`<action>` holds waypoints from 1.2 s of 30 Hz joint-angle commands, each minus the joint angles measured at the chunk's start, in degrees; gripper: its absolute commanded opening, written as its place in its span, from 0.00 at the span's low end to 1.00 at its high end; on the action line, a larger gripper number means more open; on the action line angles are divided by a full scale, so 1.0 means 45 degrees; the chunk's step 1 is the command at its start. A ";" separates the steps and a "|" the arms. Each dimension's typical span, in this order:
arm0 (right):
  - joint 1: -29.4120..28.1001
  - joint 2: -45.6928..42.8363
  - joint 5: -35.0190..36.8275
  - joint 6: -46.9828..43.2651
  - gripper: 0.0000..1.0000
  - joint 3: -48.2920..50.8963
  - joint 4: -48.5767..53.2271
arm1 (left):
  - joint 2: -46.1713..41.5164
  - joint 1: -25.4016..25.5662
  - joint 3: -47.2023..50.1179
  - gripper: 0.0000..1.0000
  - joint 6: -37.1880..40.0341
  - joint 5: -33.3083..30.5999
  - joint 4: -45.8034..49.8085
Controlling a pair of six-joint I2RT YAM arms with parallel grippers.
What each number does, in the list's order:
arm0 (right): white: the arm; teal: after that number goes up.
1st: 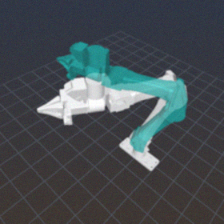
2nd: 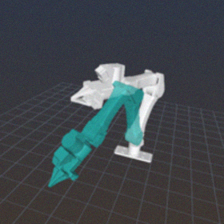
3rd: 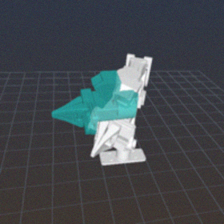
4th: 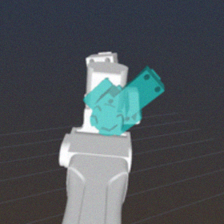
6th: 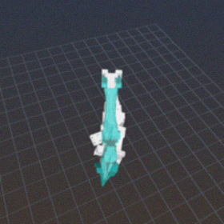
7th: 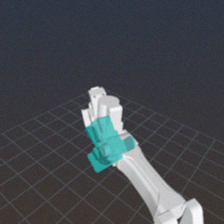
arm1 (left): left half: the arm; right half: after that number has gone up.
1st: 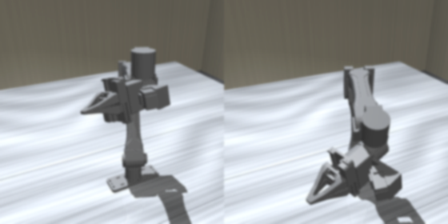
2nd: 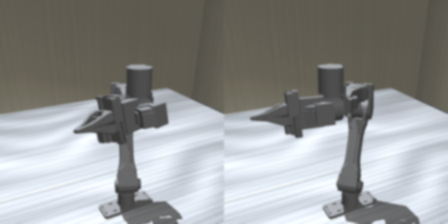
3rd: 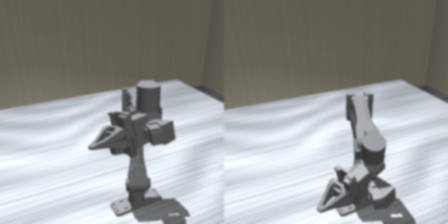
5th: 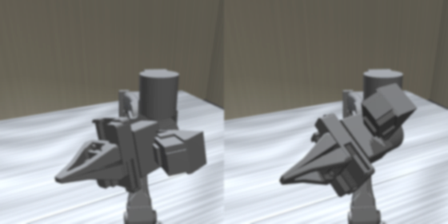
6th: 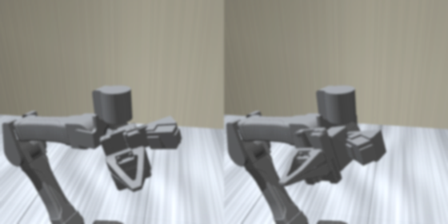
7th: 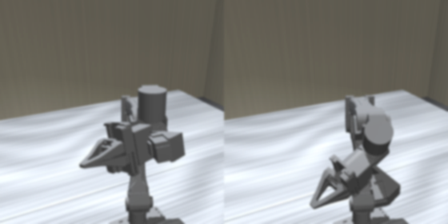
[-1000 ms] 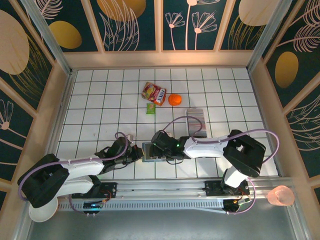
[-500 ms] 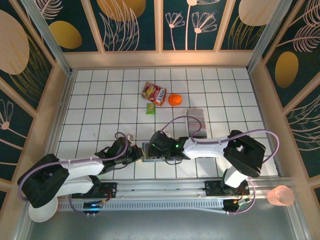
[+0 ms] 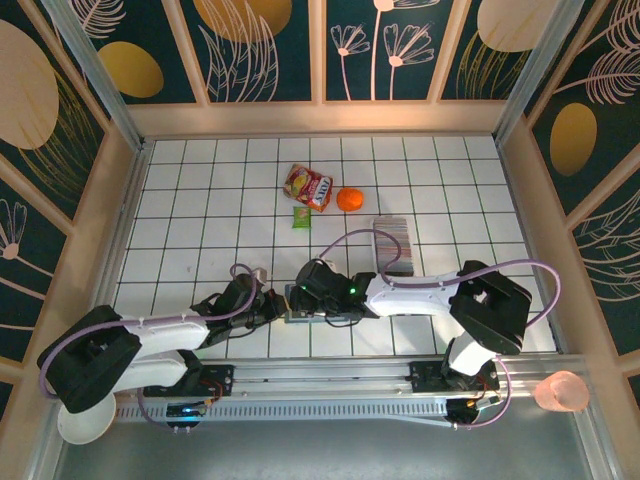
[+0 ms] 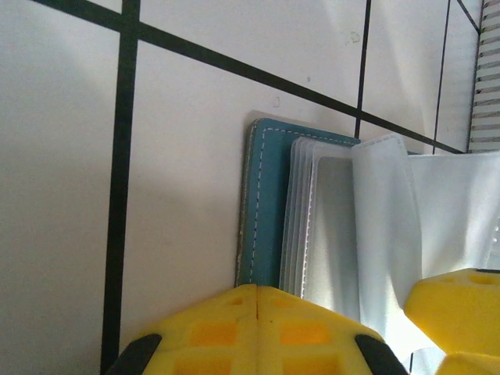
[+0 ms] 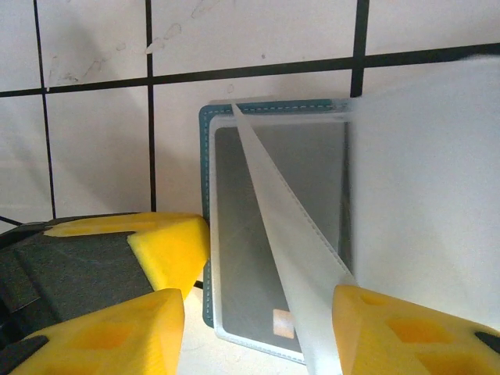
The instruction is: Put the credit cards into the card holder
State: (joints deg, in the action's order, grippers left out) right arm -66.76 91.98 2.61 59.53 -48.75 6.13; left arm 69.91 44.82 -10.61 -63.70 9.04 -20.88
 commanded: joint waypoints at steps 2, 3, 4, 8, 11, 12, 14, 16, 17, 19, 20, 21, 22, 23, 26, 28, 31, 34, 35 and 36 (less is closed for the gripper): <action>-0.0120 -0.0221 0.0301 0.0221 0.53 -0.0260 -0.0199 | 0.0397 0.0071 0.0017 0.00 -0.0043 0.0013 0.0217; -0.0106 -0.0200 0.0255 0.0209 0.53 -0.0250 -0.0272 | 0.0402 0.0075 0.0019 0.00 -0.0043 0.0027 0.0226; -0.0109 -0.0184 0.0189 0.0209 0.53 -0.0267 -0.0367 | 0.0387 0.0078 -0.0003 0.00 -0.0029 0.0001 0.0225; -0.0108 -0.0111 0.0076 0.0254 0.52 -0.0282 -0.0655 | 0.0233 0.0066 -0.0078 0.00 0.0057 -0.0186 0.0461; -0.0121 -0.0109 -0.0108 0.0331 0.53 -0.0187 -0.1100 | -0.0086 0.0078 -0.0099 0.00 0.0132 -0.0497 0.0785; -0.0124 -0.0062 -0.0189 0.0346 0.52 -0.0182 -0.1204 | -0.0251 0.0072 -0.0103 0.00 0.0133 -0.0671 0.0950; -0.0124 0.0079 -0.0306 0.0351 0.53 -0.0257 -0.1284 | -0.0621 0.0077 -0.0067 0.00 0.0123 -0.1040 0.1263; -0.0125 0.0236 -0.0307 0.0364 0.52 -0.0318 -0.1509 | -0.1137 0.0079 -0.0005 0.00 0.0070 -0.1580 0.1706; -0.0118 0.0288 -0.0307 0.0375 0.52 -0.0313 -0.1626 | -0.1369 0.0069 -0.0005 0.00 0.0057 -0.1833 0.1908; -0.0121 0.0397 -0.0795 0.0406 0.52 -0.0319 -0.2012 | -0.1942 0.0069 -0.0118 0.01 0.0167 -0.2349 0.2643; -0.0122 0.0463 -0.0868 0.0390 0.52 -0.0314 -0.2193 | -0.2177 0.0078 -0.0121 0.01 0.0180 -0.2556 0.2859; -0.0108 0.0549 -0.0945 0.0405 0.52 -0.0337 -0.2321 | -0.2465 0.0075 -0.0071 0.02 0.0142 -0.2727 0.3001; -0.0105 0.0654 -0.1007 0.0414 0.52 -0.0367 -0.2416 | -0.2773 0.0077 0.0017 0.02 0.0088 -0.2852 0.3075; -0.0111 0.0733 -0.1062 0.0406 0.51 -0.0422 -0.2480 | -0.3019 0.0068 0.0106 0.02 -0.0012 -0.2981 0.3148; -0.0118 0.0904 -0.1257 0.0349 0.51 -0.0569 -0.2889 | -0.3951 0.0064 0.0437 0.03 -0.0367 -0.3315 0.3487; -0.0105 0.0960 -0.1370 0.0269 0.51 -0.0710 -0.3367 | -0.4588 0.0068 0.0695 0.05 -0.0468 -0.3516 0.3672; -0.0030 0.1259 -0.1853 -0.0266 0.50 -0.1551 -0.3526 | -0.5452 0.0079 0.0777 0.09 -0.0482 -0.4055 0.4390; 0.0058 0.1252 -0.2210 -0.1041 0.50 -0.2471 -0.3508 | -0.6245 0.0062 0.0535 0.14 -0.0333 -0.4538 0.5146; 0.0121 0.1144 -0.2281 -0.1264 0.50 -0.2648 -0.3520 | -0.6430 0.0067 0.0476 0.17 -0.0290 -0.4613 0.5281; 0.0264 0.1023 -0.2397 -0.1473 0.50 -0.2843 -0.3470 | -0.6621 0.0064 0.0441 0.20 -0.0287 -0.4679 0.5405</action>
State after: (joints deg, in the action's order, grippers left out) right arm -66.50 97.56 -6.24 57.04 -58.43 -7.20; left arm 42.11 44.97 -7.66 -64.88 -8.93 -1.23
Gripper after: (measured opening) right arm 0.501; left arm 0.184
